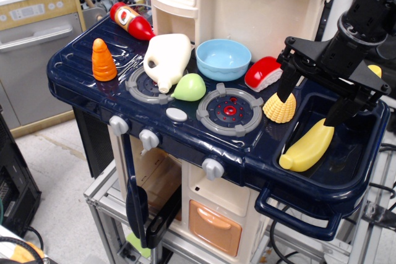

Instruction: Put carrot in bowl

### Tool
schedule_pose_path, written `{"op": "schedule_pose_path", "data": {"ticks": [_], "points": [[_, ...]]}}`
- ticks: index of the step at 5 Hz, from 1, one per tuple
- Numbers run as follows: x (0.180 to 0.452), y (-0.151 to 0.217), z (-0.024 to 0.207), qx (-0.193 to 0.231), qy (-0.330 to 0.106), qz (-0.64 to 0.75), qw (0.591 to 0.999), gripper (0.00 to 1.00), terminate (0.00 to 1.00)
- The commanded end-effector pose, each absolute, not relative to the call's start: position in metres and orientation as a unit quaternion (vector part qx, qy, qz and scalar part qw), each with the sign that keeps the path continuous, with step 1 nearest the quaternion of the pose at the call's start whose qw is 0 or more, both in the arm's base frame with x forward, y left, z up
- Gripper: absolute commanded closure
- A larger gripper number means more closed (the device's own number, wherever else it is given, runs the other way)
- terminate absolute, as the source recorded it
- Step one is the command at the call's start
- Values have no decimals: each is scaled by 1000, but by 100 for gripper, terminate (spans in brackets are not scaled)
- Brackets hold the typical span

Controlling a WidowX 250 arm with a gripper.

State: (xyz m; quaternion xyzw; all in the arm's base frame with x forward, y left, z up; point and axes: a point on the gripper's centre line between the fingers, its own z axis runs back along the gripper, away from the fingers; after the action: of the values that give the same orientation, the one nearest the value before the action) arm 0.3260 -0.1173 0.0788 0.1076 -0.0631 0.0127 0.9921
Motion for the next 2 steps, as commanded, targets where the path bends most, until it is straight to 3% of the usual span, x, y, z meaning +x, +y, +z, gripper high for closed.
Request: {"op": "schedule_pose_path", "data": {"ticks": [1, 2], "points": [[326, -117, 79, 108, -63, 13, 992, 0, 0], [321, -67, 98, 138, -71, 3, 988, 0, 0]]}}
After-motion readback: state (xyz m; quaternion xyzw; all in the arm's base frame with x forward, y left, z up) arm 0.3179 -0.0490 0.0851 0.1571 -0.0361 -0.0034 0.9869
